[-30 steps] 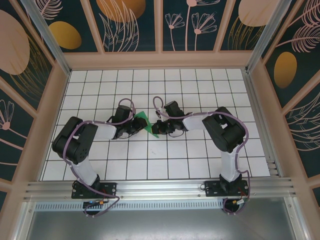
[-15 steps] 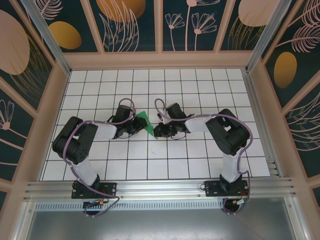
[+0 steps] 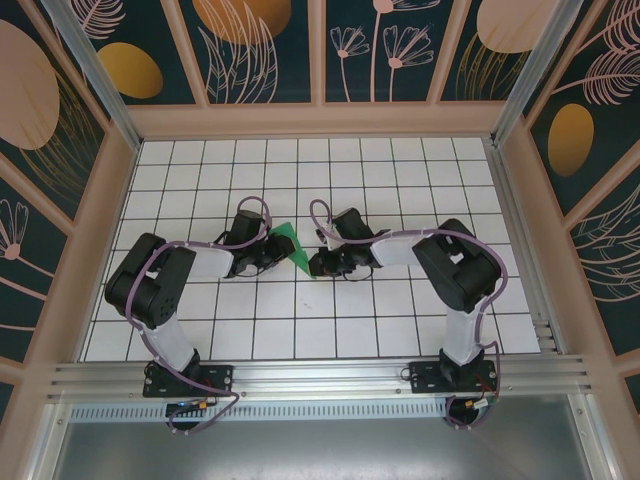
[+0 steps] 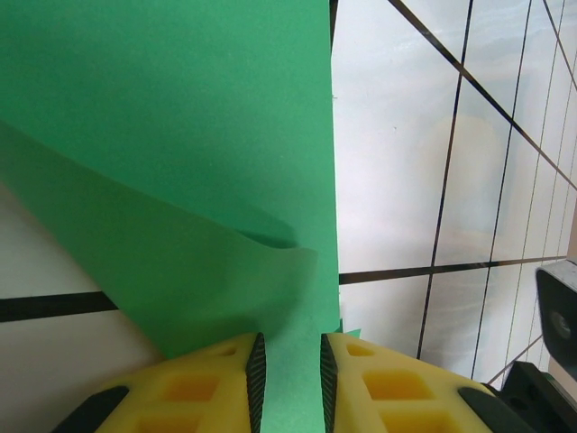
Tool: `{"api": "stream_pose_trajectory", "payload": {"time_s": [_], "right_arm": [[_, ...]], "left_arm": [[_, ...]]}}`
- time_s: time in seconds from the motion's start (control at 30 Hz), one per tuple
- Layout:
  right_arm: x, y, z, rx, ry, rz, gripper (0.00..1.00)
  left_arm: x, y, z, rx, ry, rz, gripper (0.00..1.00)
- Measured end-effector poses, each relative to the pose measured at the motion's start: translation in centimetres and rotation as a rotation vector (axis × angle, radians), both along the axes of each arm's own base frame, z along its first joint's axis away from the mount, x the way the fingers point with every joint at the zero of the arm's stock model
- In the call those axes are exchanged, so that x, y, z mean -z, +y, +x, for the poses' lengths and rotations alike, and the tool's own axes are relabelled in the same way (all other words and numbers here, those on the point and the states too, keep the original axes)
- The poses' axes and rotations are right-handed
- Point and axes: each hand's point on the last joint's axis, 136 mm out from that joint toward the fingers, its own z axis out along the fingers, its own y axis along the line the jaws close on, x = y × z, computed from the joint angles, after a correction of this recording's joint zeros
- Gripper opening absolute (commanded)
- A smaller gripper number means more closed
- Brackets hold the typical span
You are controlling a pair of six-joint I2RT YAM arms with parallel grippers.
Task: Fold a paper plane with a square sheet of paper (pick it up from the middle)
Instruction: Fold the wing for the fifth time at the center of the table.
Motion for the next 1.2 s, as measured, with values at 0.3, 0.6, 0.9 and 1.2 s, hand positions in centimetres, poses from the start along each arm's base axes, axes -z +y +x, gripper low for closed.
{"api": "stream_pose_trajectory", "payload": {"time_s": [0.3,0.6,0.9,1.2], "right_arm": [[-5.1,1.3,2.6,0.017,-0.12,0.044,0.16],[-1.6,3.4,2.5,-0.047,-0.047,0.022,0.1],[-0.5,3.1,1.7,-0.075,-0.019,-0.004,0.09],[-0.5,2.7,1.4,-0.091,-0.029,-0.023,0.1]], "left_arm": [[0.0,0.0,0.0,-0.001,0.001,0.003,0.25],[0.1,0.1,0.0,-0.001,0.001,0.006,0.24],[0.1,0.1,0.0,-0.002,0.001,0.007,0.24],[0.2,0.1,0.0,-0.002,0.003,0.008,0.24]]}}
